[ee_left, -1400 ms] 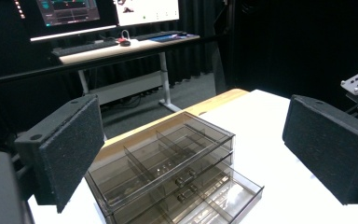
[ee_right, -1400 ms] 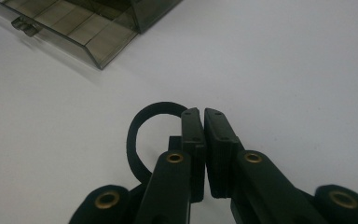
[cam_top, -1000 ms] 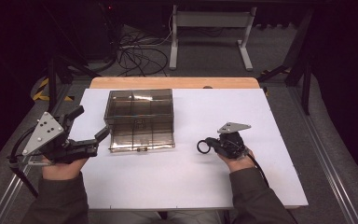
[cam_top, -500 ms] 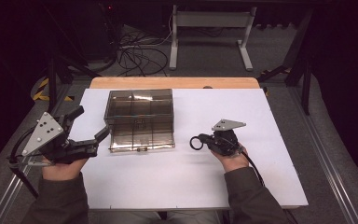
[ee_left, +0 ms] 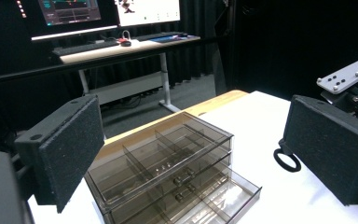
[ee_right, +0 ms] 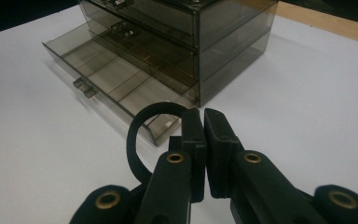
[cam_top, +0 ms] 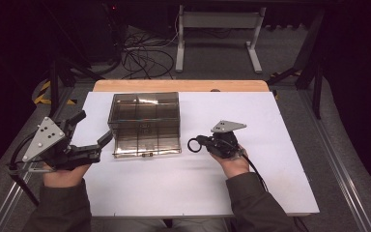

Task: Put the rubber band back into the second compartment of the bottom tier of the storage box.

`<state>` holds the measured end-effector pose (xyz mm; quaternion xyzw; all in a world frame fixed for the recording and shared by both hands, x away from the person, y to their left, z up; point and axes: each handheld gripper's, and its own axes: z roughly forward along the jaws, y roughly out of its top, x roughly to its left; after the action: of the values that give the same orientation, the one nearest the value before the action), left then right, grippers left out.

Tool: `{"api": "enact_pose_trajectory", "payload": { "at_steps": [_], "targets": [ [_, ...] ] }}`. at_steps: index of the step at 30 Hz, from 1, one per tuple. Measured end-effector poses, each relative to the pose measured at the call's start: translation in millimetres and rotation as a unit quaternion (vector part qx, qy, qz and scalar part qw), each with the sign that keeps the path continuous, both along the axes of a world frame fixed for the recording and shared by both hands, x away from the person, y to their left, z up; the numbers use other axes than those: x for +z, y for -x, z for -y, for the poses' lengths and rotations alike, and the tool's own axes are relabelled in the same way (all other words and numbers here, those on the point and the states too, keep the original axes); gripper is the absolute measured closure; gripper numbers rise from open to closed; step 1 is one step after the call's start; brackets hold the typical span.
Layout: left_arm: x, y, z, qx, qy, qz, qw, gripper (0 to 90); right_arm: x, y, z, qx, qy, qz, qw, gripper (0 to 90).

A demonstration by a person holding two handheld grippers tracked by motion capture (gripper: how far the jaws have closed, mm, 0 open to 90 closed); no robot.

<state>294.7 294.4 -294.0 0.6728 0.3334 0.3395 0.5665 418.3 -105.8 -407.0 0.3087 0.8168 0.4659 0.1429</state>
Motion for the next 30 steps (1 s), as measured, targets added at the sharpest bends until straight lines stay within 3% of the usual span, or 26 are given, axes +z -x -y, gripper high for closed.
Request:
{"api": "enact_pose_trajectory", "payload": {
  "at_steps": [5, 30],
  "targets": [
    [-0.6, -0.3, 1.9, -0.002, -0.003, -0.001, 1.0, 5.7, 2.6, 1.4, -8.1, 0.012, -0.009, 0.002, 0.9999, 88.0],
    [-0.8, -0.4, -2.1, -0.007, 0.006, -0.005, 0.9999, 5.7, 6.4, 3.5, -53.3, 0.034, -0.005, 0.022, 0.9992, 88.0]
  ]
}}
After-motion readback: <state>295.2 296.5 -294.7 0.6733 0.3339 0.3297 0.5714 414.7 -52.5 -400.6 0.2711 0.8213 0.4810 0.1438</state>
